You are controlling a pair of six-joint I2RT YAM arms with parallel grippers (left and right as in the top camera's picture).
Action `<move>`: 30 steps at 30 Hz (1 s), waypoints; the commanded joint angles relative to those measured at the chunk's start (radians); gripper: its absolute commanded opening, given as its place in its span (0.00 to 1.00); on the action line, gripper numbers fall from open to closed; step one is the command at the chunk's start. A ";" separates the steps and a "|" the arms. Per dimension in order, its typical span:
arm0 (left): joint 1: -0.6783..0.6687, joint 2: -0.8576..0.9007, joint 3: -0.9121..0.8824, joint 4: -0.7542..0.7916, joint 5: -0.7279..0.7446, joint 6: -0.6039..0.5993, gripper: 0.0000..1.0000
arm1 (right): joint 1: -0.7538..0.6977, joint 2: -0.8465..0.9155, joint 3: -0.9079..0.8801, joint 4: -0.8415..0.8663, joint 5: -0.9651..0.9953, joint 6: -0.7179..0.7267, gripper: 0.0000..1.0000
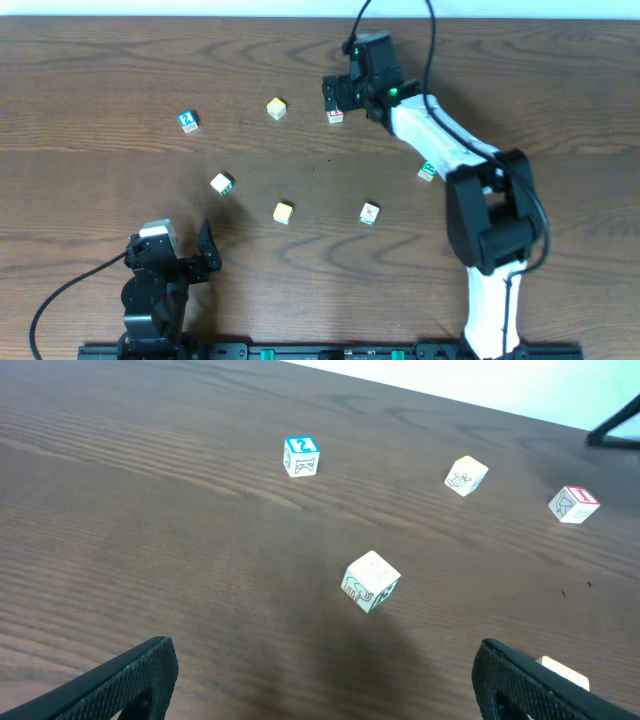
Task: Spell out Ai2
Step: 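Reach the right gripper up to the red I block, then lower the right gripper and close it on the red I block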
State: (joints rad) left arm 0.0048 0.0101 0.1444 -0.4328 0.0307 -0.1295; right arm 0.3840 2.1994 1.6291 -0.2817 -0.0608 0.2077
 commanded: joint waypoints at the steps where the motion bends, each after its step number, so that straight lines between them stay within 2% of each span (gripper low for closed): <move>1: 0.002 -0.006 -0.019 -0.001 0.006 0.014 0.95 | 0.031 0.028 0.030 -0.006 0.035 -0.024 0.91; 9: 0.002 -0.006 -0.019 -0.001 0.006 0.014 0.95 | 0.083 0.077 0.030 -0.022 0.066 -0.038 0.88; 16: 0.002 -0.006 -0.019 -0.001 0.006 0.014 0.95 | 0.108 0.077 0.030 -0.037 0.181 -0.041 0.80; 27: 0.002 -0.006 -0.019 -0.001 0.006 0.014 0.95 | 0.108 0.117 0.030 -0.039 0.214 -0.041 0.82; 30: 0.002 -0.006 -0.019 -0.001 0.006 0.014 0.96 | 0.108 0.118 0.030 -0.034 0.214 -0.041 0.79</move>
State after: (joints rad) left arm 0.0048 0.0101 0.1444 -0.4328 0.0307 -0.1295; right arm 0.4839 2.3001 1.6386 -0.3168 0.1326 0.1741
